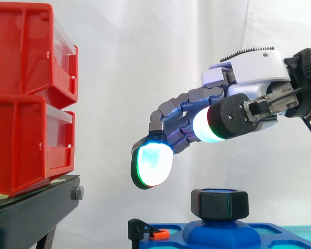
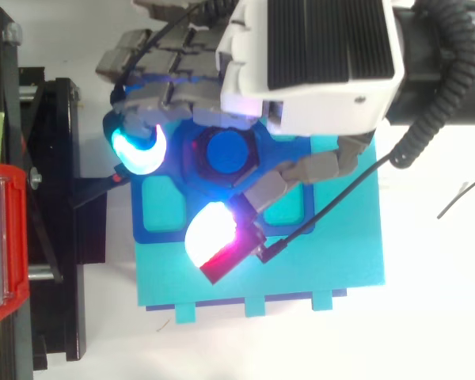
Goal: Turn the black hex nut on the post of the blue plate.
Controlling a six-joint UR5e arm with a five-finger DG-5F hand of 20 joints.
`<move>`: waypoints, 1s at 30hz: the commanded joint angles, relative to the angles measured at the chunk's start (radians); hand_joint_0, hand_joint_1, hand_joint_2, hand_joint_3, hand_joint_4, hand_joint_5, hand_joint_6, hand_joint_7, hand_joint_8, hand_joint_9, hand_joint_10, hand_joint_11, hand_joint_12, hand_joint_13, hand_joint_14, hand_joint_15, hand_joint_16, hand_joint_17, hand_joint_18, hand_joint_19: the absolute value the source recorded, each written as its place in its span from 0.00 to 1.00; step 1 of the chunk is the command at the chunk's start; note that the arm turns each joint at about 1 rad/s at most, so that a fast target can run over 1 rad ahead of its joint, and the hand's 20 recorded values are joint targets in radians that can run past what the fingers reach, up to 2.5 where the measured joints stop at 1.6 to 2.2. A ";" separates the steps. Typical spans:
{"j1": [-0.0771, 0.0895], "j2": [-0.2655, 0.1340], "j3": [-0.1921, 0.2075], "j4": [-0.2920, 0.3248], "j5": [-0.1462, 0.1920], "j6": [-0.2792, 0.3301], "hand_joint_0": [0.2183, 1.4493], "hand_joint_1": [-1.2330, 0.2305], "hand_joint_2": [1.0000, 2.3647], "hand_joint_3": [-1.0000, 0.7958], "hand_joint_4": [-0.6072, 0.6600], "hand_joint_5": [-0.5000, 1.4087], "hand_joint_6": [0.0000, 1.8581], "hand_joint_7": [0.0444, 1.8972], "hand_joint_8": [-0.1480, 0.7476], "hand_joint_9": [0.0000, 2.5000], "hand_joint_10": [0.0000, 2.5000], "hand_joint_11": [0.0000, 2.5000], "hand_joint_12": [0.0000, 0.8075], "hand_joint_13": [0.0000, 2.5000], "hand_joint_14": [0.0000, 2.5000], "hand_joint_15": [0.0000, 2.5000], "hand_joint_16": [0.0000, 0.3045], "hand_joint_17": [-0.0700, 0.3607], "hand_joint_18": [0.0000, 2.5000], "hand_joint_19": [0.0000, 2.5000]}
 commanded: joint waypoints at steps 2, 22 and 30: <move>0.021 0.000 0.000 -0.006 0.025 0.001 0.17 0.53 0.00 0.28 0.66 0.16 0.27 0.49 0.46 0.11 0.00 0.00 0.49 0.08 0.00 0.00 0.22 0.51 0.04 0.05; 0.037 0.000 -0.001 -0.083 0.025 -0.008 0.18 0.53 0.00 0.28 0.66 0.16 0.27 0.53 0.46 0.11 0.00 0.00 0.49 0.08 0.00 0.00 0.21 0.50 0.04 0.05; 0.037 0.000 -0.003 -0.112 0.024 -0.014 0.18 0.53 0.00 0.28 0.66 0.16 0.27 0.54 0.46 0.11 0.00 0.00 0.49 0.08 0.00 0.00 0.21 0.50 0.04 0.05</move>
